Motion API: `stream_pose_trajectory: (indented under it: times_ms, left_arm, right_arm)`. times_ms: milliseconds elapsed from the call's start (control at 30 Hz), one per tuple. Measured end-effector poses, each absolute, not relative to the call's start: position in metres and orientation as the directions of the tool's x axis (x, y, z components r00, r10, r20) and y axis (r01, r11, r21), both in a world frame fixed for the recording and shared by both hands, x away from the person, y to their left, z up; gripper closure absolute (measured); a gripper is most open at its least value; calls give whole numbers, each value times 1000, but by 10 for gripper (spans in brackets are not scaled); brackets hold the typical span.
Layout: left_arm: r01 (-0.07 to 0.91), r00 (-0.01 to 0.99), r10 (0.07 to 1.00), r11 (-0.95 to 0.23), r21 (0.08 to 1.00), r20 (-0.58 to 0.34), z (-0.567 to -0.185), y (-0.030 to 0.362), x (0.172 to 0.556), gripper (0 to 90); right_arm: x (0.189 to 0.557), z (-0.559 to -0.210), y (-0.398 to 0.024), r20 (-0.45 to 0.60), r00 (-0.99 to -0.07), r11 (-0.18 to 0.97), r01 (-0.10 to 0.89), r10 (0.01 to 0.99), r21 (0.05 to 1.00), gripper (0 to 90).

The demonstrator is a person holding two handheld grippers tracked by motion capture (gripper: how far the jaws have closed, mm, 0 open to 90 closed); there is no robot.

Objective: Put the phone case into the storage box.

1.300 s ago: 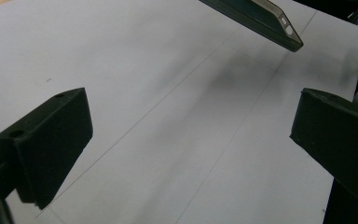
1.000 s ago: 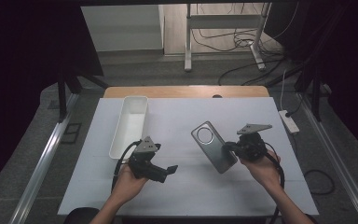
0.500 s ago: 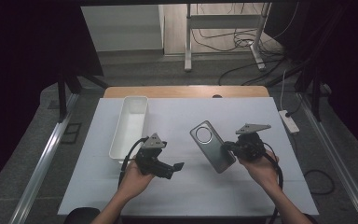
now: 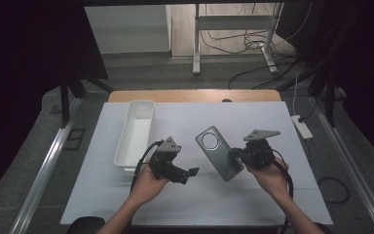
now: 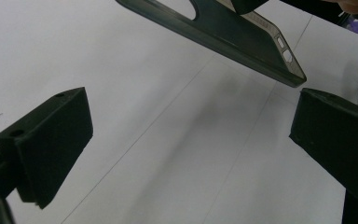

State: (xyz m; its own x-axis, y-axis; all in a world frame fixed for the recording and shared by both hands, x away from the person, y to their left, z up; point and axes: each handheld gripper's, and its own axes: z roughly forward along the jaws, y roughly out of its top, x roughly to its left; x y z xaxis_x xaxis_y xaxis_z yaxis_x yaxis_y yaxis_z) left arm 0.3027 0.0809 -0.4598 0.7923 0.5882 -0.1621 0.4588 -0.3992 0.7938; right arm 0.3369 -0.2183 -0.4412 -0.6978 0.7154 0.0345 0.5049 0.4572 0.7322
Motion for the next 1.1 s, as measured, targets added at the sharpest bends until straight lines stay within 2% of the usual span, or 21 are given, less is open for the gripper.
stream_pose_trajectory:
  times_ms: [700, 1100]
  left_arm:
    - [458, 797, 584, -421, 783, -152, -458, 63, 310, 0]
    - [476, 804, 567, -428, 768, -182, -459, 52, 312, 4]
  right_arm:
    - [333, -441, -208, 29, -709, 461, 488, 704, 741, 882]
    - [328, -442, -200, 22, -718, 467, 476, 696, 745, 882]
